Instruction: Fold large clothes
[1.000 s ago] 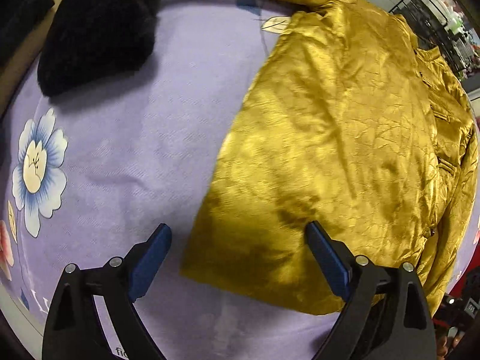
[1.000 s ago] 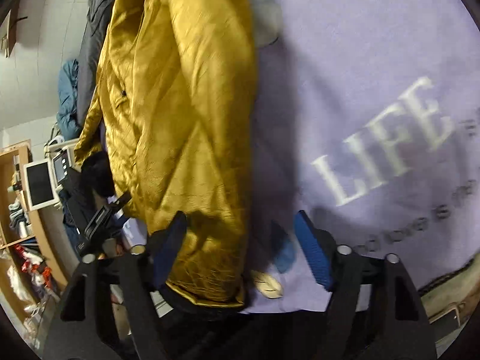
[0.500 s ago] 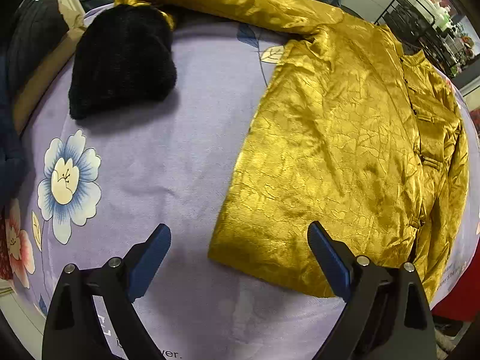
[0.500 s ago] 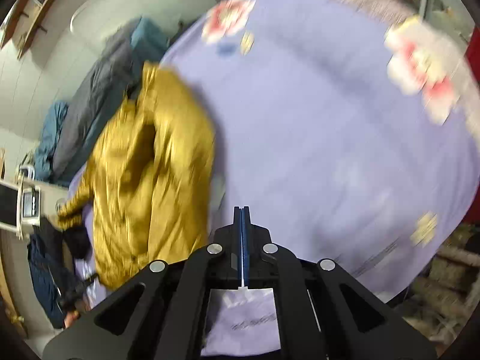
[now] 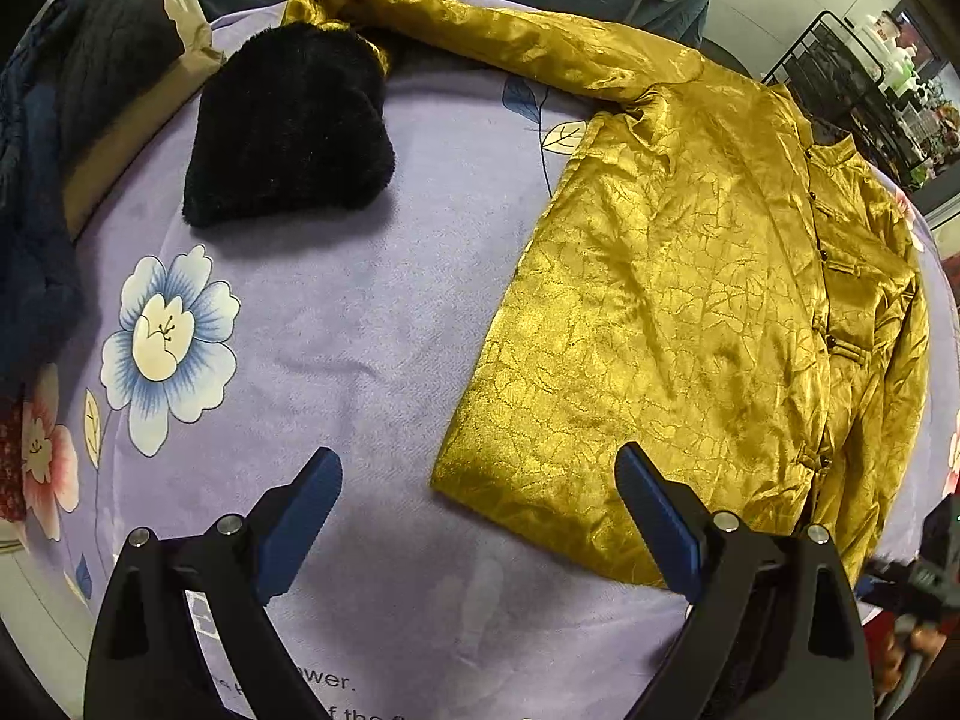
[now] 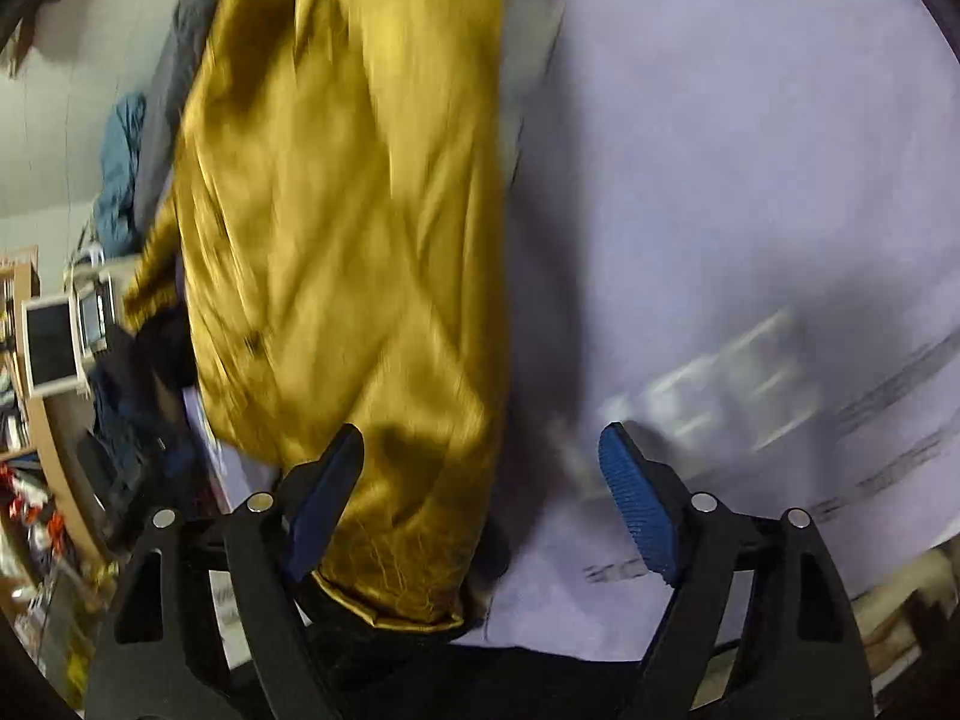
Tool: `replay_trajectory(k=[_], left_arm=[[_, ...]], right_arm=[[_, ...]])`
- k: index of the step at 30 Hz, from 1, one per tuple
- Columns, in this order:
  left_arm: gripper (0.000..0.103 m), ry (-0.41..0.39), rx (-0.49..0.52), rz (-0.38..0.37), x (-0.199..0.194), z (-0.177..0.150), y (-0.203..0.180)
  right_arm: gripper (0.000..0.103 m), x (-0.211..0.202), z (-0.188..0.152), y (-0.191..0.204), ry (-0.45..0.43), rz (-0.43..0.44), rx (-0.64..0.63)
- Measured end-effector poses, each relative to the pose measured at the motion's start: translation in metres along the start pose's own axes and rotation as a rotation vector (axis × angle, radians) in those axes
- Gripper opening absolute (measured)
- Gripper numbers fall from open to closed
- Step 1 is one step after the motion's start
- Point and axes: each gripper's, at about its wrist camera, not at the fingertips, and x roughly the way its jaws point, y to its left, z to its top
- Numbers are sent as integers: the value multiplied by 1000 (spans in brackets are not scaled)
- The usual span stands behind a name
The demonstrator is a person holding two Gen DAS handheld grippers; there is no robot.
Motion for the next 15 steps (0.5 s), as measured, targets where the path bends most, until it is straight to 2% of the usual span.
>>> replay_trajectory(k=[3,4,5,6,8,11,15], left_arm=[[90,2,0,-3,-1,2,-4],[90,2,3,-1,-1,2,-5],[90,1,5,1,-2,2,-7],[90,0,6,-1,-2,3,-9],[90,-2,9,-5,-2,4,-14],[90,-9,14,-10,-3,4,-18],[90,-6,18,-12,-2,4,-21]], right_arm=[[48,46,-16,11,76,26,-56],[23,43,-21,13,90,39,-73],[11,42,-25,14,91,43,-85],[10,46,-23,15,61,43,-96],[4,28,-16,14,-8,45,-112],[3,-32,10,0,-141,42,-101],[3,-123,51,-25,-379,-79,-85]])
